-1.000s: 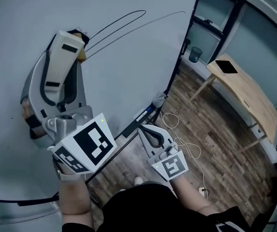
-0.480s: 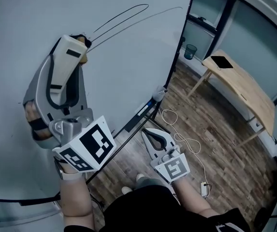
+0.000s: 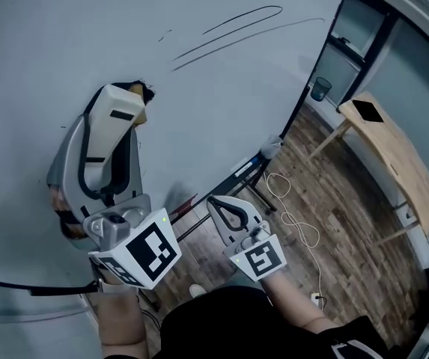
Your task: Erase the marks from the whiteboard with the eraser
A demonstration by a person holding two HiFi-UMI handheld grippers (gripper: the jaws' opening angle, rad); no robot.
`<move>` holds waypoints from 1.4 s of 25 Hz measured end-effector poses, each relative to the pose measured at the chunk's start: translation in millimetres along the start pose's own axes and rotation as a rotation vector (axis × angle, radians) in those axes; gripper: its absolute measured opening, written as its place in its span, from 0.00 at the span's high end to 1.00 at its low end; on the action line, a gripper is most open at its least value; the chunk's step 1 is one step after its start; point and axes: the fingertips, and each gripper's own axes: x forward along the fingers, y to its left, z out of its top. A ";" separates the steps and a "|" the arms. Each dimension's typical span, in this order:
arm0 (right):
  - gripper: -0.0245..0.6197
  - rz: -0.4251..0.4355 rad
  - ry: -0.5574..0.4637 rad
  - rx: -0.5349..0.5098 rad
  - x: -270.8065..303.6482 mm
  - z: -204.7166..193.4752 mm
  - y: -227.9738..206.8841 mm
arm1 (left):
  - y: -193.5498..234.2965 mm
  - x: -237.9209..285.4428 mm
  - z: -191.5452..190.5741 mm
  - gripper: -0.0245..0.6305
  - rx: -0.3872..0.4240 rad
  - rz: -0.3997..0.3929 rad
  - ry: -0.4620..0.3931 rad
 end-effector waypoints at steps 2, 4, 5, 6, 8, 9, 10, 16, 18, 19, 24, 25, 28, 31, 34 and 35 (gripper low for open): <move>0.92 0.023 -0.010 0.004 5.6 -1.3 -3.3 | -1.5 2.6 -0.8 0.56 -0.002 0.003 0.018; 0.92 0.041 -0.011 0.001 8.3 -2.8 -11.5 | -1.9 6.8 0.9 0.56 0.003 0.015 0.037; 0.92 0.044 -0.011 0.000 9.1 -3.4 -18.0 | -1.5 10.1 4.5 0.56 0.011 0.023 0.040; 0.92 0.043 -0.013 0.000 9.8 -3.8 -26.1 | -1.4 14.6 9.7 0.56 0.021 0.030 0.040; 0.92 0.035 -0.021 0.000 10.8 -4.1 -45.2 | -5.7 25.6 20.7 0.56 0.030 0.038 0.035; 0.92 0.032 -0.025 0.000 11.2 -4.5 -54.8 | -9.6 31.8 25.8 0.56 0.032 0.039 0.033; 0.92 0.031 -0.026 -0.001 11.7 -5.0 -63.7 | -13.3 37.9 30.7 0.56 0.032 0.039 0.031; 0.92 0.026 -0.037 0.011 11.5 -5.0 -115.0 | -34.0 73.7 63.4 0.56 0.039 0.037 0.025; 0.92 0.019 -0.051 0.012 8.7 -3.7 -139.8 | -47.6 92.1 77.6 0.56 0.028 0.031 0.023; 0.92 0.013 -0.058 0.012 6.9 -2.6 -152.2 | -53.5 101.5 84.9 0.56 0.024 0.029 0.020; 0.92 -0.020 -0.071 0.013 -11.9 -1.3 -207.0 | -77.0 144.5 122.3 0.56 0.040 0.015 0.019; 0.92 -0.026 -0.067 0.020 -17.0 -3.2 -216.2 | -82.9 152.4 129.3 0.56 0.047 0.012 0.020; 0.92 -0.051 -0.065 0.027 -32.7 -6.3 -242.3 | -101.7 175.9 151.3 0.56 0.076 0.004 0.011; 0.92 -0.078 -0.061 0.019 -50.6 -8.9 -268.9 | -120.9 198.8 173.9 0.56 0.101 -0.006 0.003; 0.92 -0.108 -0.055 0.011 -69.7 -13.4 -296.8 | -142.0 221.6 196.0 0.56 0.122 -0.017 -0.001; 0.92 -0.119 -0.055 0.013 -76.0 -14.8 -305.9 | -149.0 228.9 203.0 0.56 0.129 -0.021 -0.002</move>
